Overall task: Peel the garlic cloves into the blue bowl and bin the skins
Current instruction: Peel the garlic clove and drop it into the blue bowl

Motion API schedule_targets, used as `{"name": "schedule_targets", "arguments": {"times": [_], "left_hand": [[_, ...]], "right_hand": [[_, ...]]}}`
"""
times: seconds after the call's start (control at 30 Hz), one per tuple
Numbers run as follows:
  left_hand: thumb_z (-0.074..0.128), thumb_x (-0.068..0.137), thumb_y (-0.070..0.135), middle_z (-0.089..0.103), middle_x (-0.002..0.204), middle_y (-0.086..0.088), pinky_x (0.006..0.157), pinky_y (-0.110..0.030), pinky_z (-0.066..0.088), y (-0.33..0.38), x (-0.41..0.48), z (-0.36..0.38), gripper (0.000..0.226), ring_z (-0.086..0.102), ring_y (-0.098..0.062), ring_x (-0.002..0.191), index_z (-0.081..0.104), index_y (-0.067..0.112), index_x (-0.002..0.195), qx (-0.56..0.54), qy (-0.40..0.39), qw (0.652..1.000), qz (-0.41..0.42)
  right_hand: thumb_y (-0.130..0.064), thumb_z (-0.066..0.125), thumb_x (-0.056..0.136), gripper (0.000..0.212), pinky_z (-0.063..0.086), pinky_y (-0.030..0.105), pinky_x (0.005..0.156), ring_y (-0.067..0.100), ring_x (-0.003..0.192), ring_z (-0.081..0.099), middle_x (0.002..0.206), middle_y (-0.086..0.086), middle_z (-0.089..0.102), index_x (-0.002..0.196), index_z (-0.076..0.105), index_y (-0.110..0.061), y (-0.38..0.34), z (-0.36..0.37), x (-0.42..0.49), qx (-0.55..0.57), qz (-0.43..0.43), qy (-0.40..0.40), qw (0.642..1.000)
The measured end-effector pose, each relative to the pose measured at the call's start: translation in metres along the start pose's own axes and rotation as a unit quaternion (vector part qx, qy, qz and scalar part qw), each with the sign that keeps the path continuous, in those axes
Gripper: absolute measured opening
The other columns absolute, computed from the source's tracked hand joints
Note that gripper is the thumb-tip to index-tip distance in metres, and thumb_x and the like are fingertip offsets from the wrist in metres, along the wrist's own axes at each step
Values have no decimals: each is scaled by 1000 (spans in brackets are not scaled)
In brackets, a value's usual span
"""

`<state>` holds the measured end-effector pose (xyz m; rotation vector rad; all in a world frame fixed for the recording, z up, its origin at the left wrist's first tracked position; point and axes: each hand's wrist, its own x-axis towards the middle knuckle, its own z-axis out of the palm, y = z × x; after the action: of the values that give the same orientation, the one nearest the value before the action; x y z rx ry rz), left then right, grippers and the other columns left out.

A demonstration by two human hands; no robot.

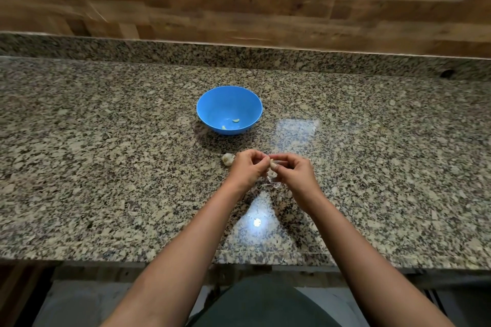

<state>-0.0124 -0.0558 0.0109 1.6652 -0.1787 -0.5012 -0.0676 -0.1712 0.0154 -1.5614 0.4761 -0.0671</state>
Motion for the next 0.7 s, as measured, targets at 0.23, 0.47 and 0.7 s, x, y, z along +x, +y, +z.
{"name": "schedule_targets", "arguments": {"times": [0.23, 0.47, 0.7], "left_hand": [[57, 92, 15, 59, 79, -3, 76, -36, 52, -4, -2, -1, 6, 55, -15, 72, 57, 10, 89, 50, 8, 999, 3], [64, 87, 12, 68, 92, -1, 82, -28, 54, -5, -3, -4, 13, 64, -12, 85, 69, 12, 99, 89, 10, 995, 37], [70, 82, 11, 71, 88, -6, 77, -25, 56, 0, -2, 1, 15, 67, -13, 81, 70, 4, 95, 53, 33, 996, 56]], "right_hand": [[7, 52, 88, 12, 56, 26, 61, 16, 63, 57, 83, 11, 61, 94, 57, -1, -3, -5, 3, 250, 65, 17, 966], [7, 51, 89, 11, 57, 25, 62, 17, 65, 59, 79, 11, 61, 94, 59, 2, 0, -8, 3, 290, 102, -12, 951], [9, 52, 86, 12, 57, 22, 62, 16, 62, 63, 77, 13, 66, 93, 61, 5, 0, -5, 3, 302, 92, -29, 948]]}}
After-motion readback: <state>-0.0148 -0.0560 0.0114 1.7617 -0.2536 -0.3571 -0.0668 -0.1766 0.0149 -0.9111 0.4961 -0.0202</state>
